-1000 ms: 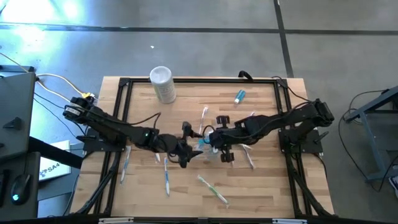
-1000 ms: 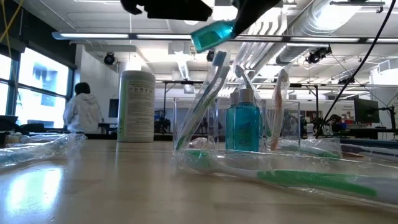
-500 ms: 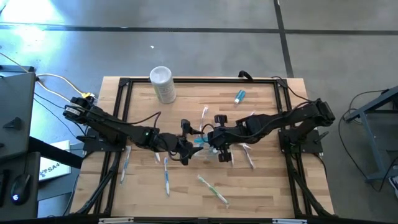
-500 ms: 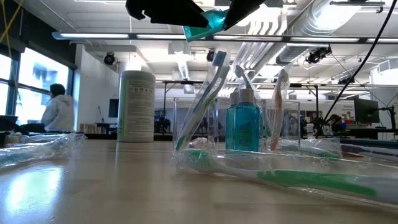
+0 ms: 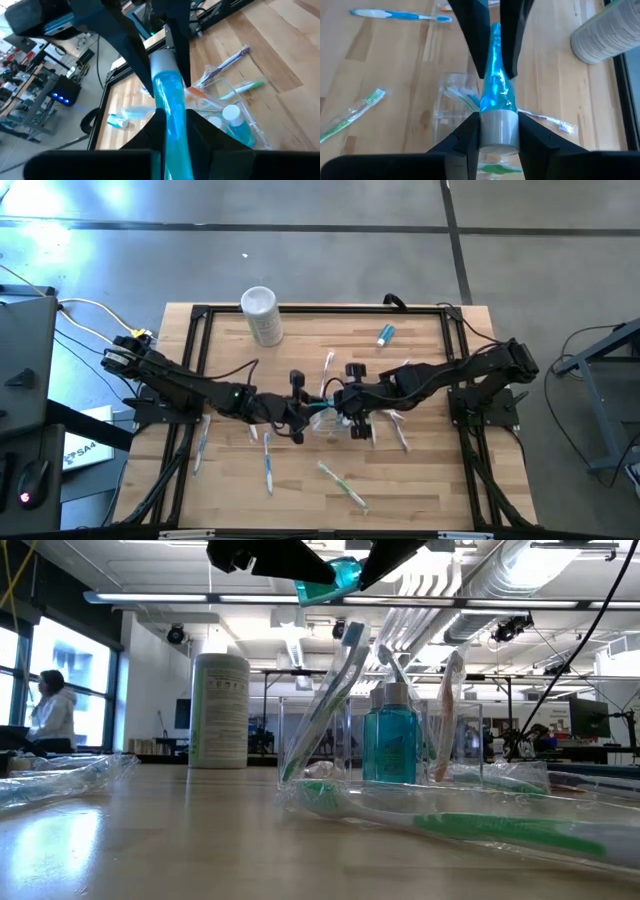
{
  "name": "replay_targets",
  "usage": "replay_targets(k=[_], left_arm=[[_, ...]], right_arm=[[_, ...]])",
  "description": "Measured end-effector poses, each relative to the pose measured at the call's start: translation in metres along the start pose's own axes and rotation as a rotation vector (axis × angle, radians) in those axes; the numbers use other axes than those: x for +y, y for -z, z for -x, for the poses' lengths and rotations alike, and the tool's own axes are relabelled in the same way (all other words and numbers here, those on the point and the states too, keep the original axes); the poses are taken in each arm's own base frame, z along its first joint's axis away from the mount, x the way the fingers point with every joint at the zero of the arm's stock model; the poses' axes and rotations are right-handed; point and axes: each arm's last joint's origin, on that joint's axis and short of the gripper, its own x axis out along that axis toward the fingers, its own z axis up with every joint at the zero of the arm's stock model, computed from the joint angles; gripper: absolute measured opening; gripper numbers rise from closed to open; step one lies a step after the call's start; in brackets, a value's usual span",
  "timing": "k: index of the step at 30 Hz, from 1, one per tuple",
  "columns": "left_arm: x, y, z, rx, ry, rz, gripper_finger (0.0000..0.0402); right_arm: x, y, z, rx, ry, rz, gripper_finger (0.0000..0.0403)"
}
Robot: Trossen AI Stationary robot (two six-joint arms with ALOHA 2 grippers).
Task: Pick & Place toothbrushing station
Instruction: Put the blue mouthwash into the middle section of the transparent organizer
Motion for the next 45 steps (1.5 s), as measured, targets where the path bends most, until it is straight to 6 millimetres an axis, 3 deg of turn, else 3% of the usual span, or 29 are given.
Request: replay_targets(k=[5, 18, 27, 35, 40, 45], left_arm=[[0.000, 0.000, 0.000, -0.001, 0.002, -0.002, 0.0037], [-0.001, -0.001, 0.000, -0.010, 0.018, -0.022, 0.0037], [0.000, -0.003, 0.001, -0.034, 0.010, -0.003, 0.0037], [0.025, -0.032, 0.032, -0.273, 0.008, 0.227, 0.0037], [0.040, -0.048, 0.050, -0.468, 0.079, 0.325, 0.0037], [0.040, -0.056, 0.050, -0.606, 0.123, 0.335, 0.0037]], right_arm=[[0.000, 0.000, 0.000, -0.001, -0.005, 0.005, 0.0100], [0.001, -0.001, 0.006, -0.018, -0.025, 0.023, 0.0163], [-0.012, 0.009, 0.050, -0.045, -0.020, -0.109, 0.0164], [-0.012, 0.034, 0.091, 0.009, -0.044, -0.207, 0.0152], [0.005, 0.045, 0.090, -0.144, -0.092, -0.144, 0.0133], [0.027, 0.059, 0.065, -0.487, -0.040, 0.022, 0.0106]])
